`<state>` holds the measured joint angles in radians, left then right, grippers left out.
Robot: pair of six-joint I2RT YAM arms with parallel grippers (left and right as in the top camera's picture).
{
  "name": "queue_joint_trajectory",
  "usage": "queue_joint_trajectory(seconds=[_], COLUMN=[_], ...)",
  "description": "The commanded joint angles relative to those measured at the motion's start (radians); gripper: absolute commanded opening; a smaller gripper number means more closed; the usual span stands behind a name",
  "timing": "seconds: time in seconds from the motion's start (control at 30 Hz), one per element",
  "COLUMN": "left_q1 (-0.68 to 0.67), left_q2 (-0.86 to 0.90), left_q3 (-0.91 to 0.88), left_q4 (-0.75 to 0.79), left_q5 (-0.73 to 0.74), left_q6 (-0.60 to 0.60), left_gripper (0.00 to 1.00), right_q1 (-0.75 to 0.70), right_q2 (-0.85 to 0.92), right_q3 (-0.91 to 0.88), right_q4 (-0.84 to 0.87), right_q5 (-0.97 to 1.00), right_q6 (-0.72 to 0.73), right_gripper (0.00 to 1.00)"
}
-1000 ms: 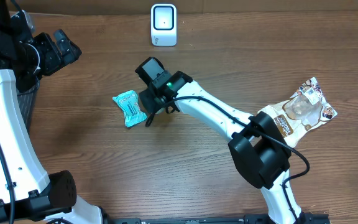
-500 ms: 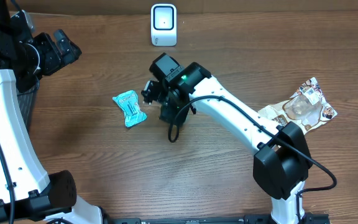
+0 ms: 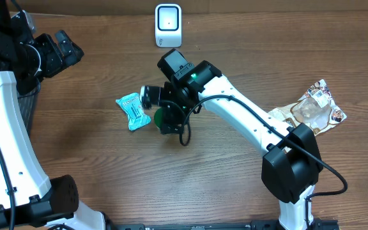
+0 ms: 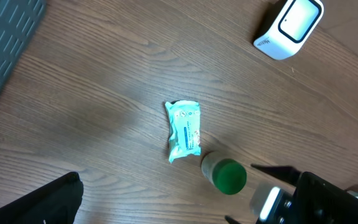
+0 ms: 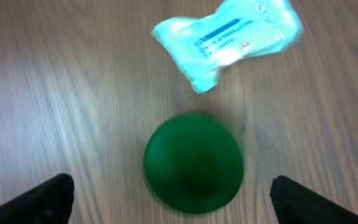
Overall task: Scan the item barcode
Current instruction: 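Lift the green-lidded jar and carry it toward the scanner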
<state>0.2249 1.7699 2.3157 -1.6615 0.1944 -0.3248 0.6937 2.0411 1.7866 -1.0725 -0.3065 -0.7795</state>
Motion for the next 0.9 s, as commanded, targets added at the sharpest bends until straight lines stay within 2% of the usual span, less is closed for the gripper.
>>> queue_joint_trajectory(seconds=[0.0,0.07,0.13,0.43,0.5,0.7,0.87], left_q1=[0.001,0.001,0.001,0.001,0.001,0.001,0.001], left_q2=[0.009,0.009,0.009,0.009,0.009,0.009,0.009], left_q3=[0.003,0.003,0.003,0.003,0.003,0.003,0.003], left_q4=[-0.003,-0.003,-0.003,-0.003,-0.003,-0.003,-0.003], left_q5=[0.005,0.005,0.005,0.005,0.005,0.005,0.005], left_q6=[0.015,0.014,0.014,0.014,0.015,0.014,0.014], left_gripper=[0.99,1.00,1.00,1.00,0.99,1.00,1.00], right_q1=[-0.011,-0.016,-0.016,-0.015,-0.014,0.015,0.027], right_q2=[-0.029,-0.029,-0.029,-0.021,-0.015,0.016,0.058], right_q3=[0.008,0.014,0.014,0.009,0.005,-0.001,-0.001], right_q4=[0.039,0.028,0.023,0.031,0.032,0.016,0.017], right_q5=[0.117,0.147,0.117,0.105,0.112,0.116,0.122], right_q6=[0.522,0.772,0.885,0.906,0.868,0.509,0.431], right_gripper=[1.00,1.00,1.00,1.00,1.00,1.00,1.00])
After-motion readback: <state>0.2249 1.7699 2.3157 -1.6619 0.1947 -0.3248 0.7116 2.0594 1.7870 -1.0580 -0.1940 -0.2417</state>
